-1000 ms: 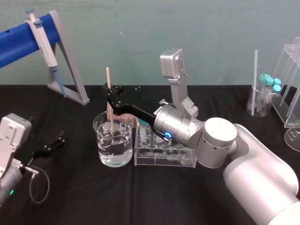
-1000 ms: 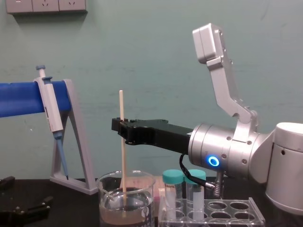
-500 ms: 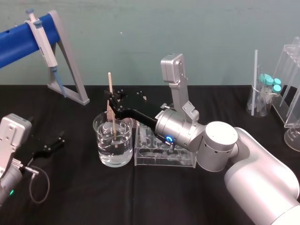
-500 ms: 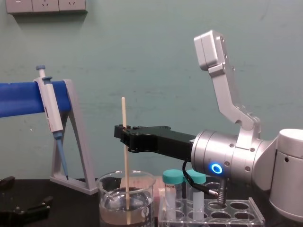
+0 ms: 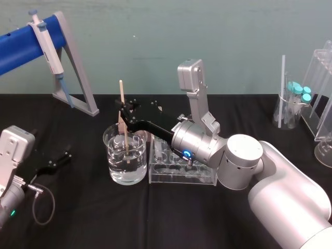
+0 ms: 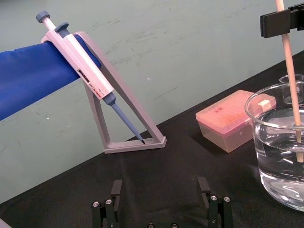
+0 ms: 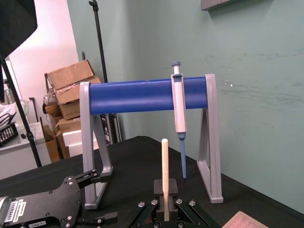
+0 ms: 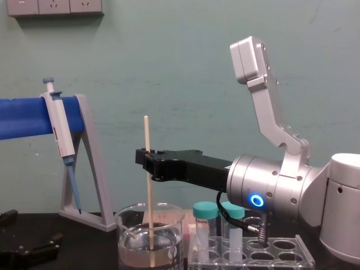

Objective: Hold the thermometer with one hand and immerse one end into the beaker, then reinsert it into the test tube rack.

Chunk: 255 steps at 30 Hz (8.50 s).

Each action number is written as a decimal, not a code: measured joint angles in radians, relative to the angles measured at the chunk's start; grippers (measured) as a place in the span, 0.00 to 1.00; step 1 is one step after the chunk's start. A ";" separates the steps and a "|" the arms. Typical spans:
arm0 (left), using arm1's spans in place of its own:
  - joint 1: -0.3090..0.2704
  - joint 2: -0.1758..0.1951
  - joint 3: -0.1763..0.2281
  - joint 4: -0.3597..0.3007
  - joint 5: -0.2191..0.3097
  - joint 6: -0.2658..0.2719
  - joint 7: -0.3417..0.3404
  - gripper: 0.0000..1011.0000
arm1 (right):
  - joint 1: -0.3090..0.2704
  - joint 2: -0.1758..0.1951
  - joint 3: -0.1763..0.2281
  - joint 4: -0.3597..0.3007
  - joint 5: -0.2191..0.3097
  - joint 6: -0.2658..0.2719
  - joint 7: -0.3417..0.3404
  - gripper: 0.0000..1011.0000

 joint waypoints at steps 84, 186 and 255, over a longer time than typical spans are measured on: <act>0.000 0.000 0.000 0.000 0.000 0.000 0.000 0.99 | 0.000 0.000 0.000 0.000 0.002 -0.001 -0.001 0.05; 0.000 0.000 0.000 0.000 0.000 0.000 0.000 0.99 | 0.000 0.000 0.000 0.000 0.002 -0.001 -0.001 0.05; 0.000 0.000 0.000 0.000 0.000 0.000 0.000 0.99 | -0.024 0.073 0.044 -0.240 0.053 0.094 -0.024 0.05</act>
